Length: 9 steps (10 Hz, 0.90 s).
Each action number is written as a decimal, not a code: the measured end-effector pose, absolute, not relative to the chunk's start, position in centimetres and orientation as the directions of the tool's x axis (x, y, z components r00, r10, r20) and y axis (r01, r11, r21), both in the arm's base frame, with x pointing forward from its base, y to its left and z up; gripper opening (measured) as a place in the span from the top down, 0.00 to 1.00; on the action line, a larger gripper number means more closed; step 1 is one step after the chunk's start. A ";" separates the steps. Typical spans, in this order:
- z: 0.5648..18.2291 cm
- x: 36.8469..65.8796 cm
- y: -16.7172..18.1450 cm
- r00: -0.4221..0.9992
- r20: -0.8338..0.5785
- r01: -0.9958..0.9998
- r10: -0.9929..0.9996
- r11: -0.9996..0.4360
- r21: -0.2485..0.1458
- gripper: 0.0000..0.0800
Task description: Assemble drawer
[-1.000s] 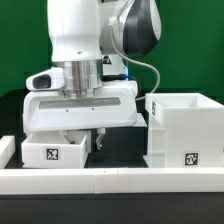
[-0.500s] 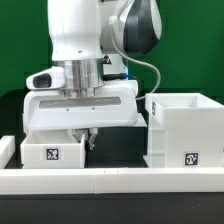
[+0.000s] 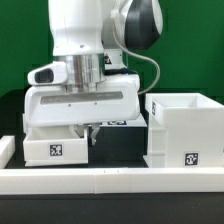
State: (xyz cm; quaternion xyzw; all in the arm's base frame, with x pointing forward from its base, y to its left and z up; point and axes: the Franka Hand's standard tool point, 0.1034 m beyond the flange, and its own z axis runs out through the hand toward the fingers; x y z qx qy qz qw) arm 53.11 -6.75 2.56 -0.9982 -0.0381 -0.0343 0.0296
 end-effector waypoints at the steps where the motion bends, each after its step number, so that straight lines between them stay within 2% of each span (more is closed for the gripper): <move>1: 3.1 53.1 -6.3 0.992 0.060 0.115 0.112 -0.992 -0.056 0.95; 3: 3.7 53.0 -5.7 0.974 0.041 0.226 0.224 -0.972 -0.062 0.95; 4: 3.5 52.9 -5.7 0.976 0.038 0.215 0.213 -0.975 -0.062 0.95; 7: 3.3 52.7 -5.9 0.913 0.046 0.407 0.405 -0.912 -0.052 0.95; 9: 3.1 52.7 -5.7 0.785 0.029 0.620 0.619 -0.784 -0.029 0.95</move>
Offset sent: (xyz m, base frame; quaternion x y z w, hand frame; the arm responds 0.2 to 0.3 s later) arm 0.0000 0.0000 0.0000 0.0000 0.0000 0.0000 1.0000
